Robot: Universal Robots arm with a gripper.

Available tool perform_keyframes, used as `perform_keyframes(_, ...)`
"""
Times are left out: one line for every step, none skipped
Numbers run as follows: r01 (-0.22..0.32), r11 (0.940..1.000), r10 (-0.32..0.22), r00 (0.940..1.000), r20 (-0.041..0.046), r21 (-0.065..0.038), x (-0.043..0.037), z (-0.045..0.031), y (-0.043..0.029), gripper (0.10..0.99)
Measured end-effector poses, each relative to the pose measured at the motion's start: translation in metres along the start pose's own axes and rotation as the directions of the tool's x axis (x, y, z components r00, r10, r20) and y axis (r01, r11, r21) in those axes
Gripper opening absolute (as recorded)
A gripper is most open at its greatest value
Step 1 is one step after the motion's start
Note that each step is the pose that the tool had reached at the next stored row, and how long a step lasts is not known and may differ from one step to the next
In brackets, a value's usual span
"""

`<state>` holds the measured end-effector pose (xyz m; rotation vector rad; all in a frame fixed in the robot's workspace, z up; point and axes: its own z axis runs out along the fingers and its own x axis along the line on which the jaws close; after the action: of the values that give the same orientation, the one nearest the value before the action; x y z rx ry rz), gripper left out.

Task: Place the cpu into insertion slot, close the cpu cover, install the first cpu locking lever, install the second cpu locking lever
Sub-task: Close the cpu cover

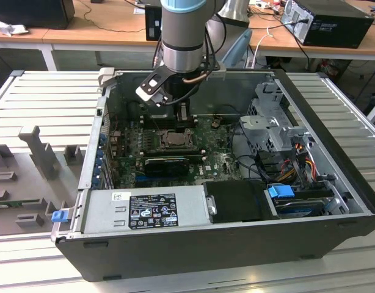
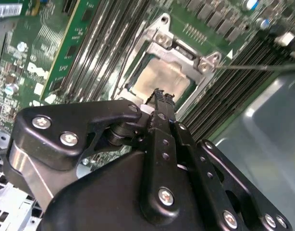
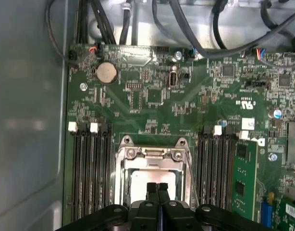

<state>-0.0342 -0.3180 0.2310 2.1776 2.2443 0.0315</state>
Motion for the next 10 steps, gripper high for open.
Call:
perform_keyframes(0.0, 1.0, 0.0, 1.0, 0.0001, 0.0, 0.0001, -0.0001, -0.0021, 0.106)
perform_keyframes(0.0, 1.0, 0.0, 1.0, 0.0, 0.0, 0.0001, -0.0001, -0.004, 0.106)
perform_keyframes(0.0, 1.0, 0.0, 1.0, 0.0, 0.0, 0.0002, -0.0001, -0.0047, 0.106)
perform_keyframes(0.0, 1.0, 0.0, 1.0, 0.0001, 0.0, 0.0002, -0.0002, -0.0053, 0.106)
perform_keyframes(0.0, 1.0, 0.0, 1.0, 0.0, 0.0, 0.0002, -0.0001, -0.0059, 0.106)
perform_keyframes(0.0, 1.0, 0.0, 1.0, 0.0, 0.0, 0.0002, -0.0001, -0.0063, 0.106)
perform_keyframes(0.0, 1.0, 0.0, 1.0, 0.0001, 0.0, 0.0002, -0.0002, -0.007, 0.106)
perform_keyframes(0.0, 1.0, 0.0, 1.0, 0.0, 0.0, 0.0002, -0.0002, -0.0075, 0.106)
perform_keyframes(0.0, 1.0, 0.0, 1.0, 0.0, 0.0, 0.0002, -0.0002, -0.0079, 0.106)
perform_keyframes(0.0, 1.0, 0.0, 1.0, 0.0, 0.0, 0.0003, -0.0002, -0.0084, 0.106)
